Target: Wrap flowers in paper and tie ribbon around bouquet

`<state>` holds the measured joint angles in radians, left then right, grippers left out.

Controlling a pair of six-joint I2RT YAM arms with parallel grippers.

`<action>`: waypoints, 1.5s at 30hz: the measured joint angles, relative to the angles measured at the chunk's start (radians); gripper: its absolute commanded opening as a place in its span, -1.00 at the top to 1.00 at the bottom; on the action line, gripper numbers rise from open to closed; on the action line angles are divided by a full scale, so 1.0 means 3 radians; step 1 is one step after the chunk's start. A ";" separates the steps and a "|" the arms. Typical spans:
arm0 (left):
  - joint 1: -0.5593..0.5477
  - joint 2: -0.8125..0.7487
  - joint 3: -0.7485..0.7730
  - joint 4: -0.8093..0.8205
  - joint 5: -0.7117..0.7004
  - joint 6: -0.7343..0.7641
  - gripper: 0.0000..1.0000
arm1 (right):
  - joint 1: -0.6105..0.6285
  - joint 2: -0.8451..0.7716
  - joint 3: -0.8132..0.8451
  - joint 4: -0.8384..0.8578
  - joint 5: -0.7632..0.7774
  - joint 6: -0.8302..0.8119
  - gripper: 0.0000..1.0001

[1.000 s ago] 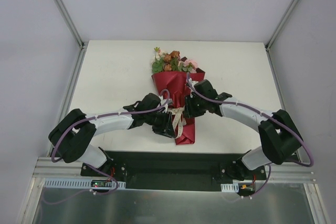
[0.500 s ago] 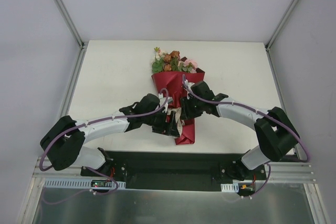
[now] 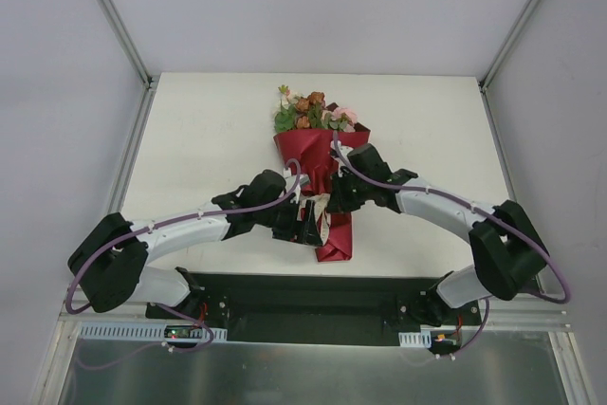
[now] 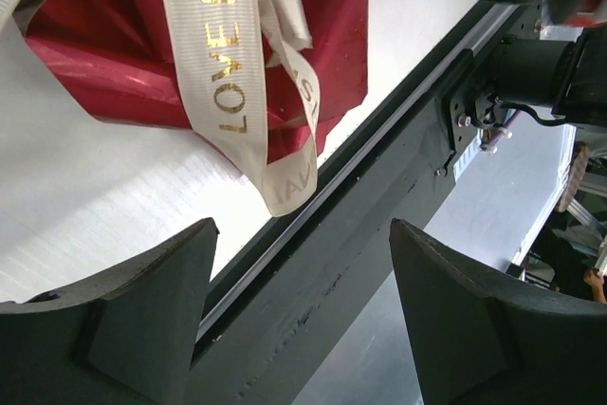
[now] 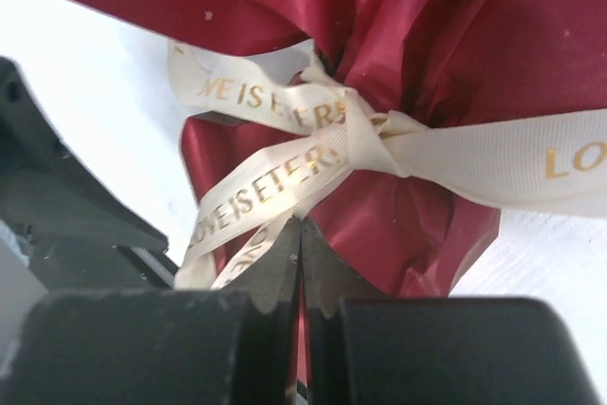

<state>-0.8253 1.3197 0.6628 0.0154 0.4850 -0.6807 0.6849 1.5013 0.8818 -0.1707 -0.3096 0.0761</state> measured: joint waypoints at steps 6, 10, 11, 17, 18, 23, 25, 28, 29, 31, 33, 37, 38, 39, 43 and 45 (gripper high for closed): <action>0.0001 0.0000 -0.0020 -0.0020 0.0000 0.0001 -0.50 | 0.0001 -0.0444 0.0001 -0.0164 -0.0095 0.0172 0.99; 0.0000 0.0000 -0.0020 -0.0020 0.0003 0.0003 -0.48 | 0.0006 -0.0581 0.0003 -0.0352 -0.0181 0.0292 0.99; 0.0001 0.0000 -0.0020 -0.0020 0.0003 0.0005 -0.47 | 0.0017 -0.0582 -0.0003 -0.0403 -0.0203 0.0320 0.99; 0.0001 -0.0019 -0.0020 -0.0022 0.0011 0.0041 -0.43 | 0.0170 -0.0701 -0.0212 -0.0594 -0.0284 0.0449 0.99; 0.0001 -0.0025 -0.0020 -0.0022 0.0011 0.0046 -0.42 | 0.0212 -0.0754 -0.0271 -0.0622 -0.0294 0.0472 0.99; 0.0001 -0.0009 -0.0014 -0.0022 0.0018 0.0067 -0.43 | 0.0408 -0.0980 -0.0510 -0.0680 -0.0320 0.0590 0.99; 0.0000 0.0061 0.0013 -0.0025 0.0027 0.0088 -0.41 | 0.0448 -0.1029 -0.0591 -0.0690 -0.0318 0.0636 0.99; -0.0029 0.0202 0.0079 -0.0045 0.0014 0.0113 -0.40 | 0.0450 -0.1058 -0.0629 -0.0706 -0.0299 0.0694 0.99; -0.0064 0.0248 0.0112 -0.0048 0.0006 0.0117 -0.36 | 0.0450 -0.1076 -0.0637 -0.0704 -0.0298 0.0715 0.99; -0.0150 0.0322 0.0184 -0.0058 -0.0024 0.0127 -0.29 | 0.0450 -0.1111 -0.0643 -0.0706 -0.0298 0.0763 0.86; -0.0235 0.0380 0.0282 -0.0112 -0.0099 0.0141 -0.15 | 0.0449 -0.1147 -0.0643 -0.0713 -0.0290 0.0799 0.38; -0.0357 0.0474 0.0497 -0.0270 -0.0348 0.0217 -0.01 | 0.0430 -0.1263 -0.0638 -0.0894 -0.0078 0.0865 -0.04; -0.0375 0.0487 0.0529 -0.0290 -0.0403 0.0238 0.00 | 0.0412 -0.1307 -0.0636 -0.0945 -0.0011 0.0884 -0.09; -0.0395 0.0502 0.0568 -0.0338 -0.0478 0.0262 0.01 | 0.0369 -0.1378 -0.0633 -0.1019 0.0064 0.0885 -0.14; -0.0491 0.0593 0.0710 -0.0523 -0.0718 0.0338 -0.03 | 0.0033 -0.1659 -0.0632 -0.1190 0.0324 0.0927 -0.22; -0.0538 0.0646 0.0771 -0.0600 -0.0807 0.0365 -0.08 | -0.0247 -0.1733 -0.0624 -0.1233 0.0366 0.0931 -0.24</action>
<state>-0.9867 1.5135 0.8940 -0.1646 0.2428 -0.5713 0.6109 0.9813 0.6945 -0.5407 -0.1997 0.3553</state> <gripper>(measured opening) 0.510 0.604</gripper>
